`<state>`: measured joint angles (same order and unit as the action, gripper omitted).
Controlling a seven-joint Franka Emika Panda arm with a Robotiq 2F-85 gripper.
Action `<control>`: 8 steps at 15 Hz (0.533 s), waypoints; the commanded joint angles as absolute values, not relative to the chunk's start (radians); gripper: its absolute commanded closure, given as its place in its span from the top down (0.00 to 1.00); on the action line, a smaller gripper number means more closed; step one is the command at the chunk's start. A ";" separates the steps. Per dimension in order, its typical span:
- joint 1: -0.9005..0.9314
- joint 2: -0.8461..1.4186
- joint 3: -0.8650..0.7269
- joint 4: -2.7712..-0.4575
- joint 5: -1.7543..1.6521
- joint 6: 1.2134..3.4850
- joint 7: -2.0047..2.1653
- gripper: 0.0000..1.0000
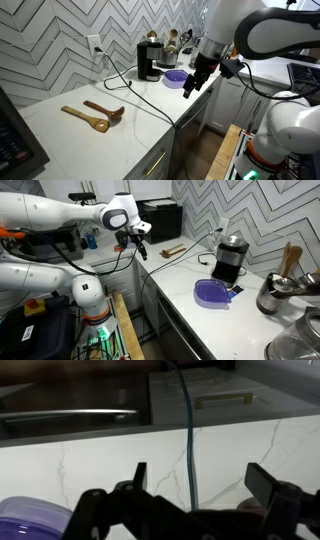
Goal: Remove the blue lid from the lunch box and put it on the countertop
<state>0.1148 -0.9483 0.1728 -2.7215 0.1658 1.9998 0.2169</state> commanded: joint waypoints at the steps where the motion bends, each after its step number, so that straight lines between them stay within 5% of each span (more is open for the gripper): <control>1: 0.112 -0.948 0.174 -2.719 0.167 1.996 0.215 1.00; 8: 0.029 -0.920 0.078 -2.670 0.115 2.005 0.162 1.00</control>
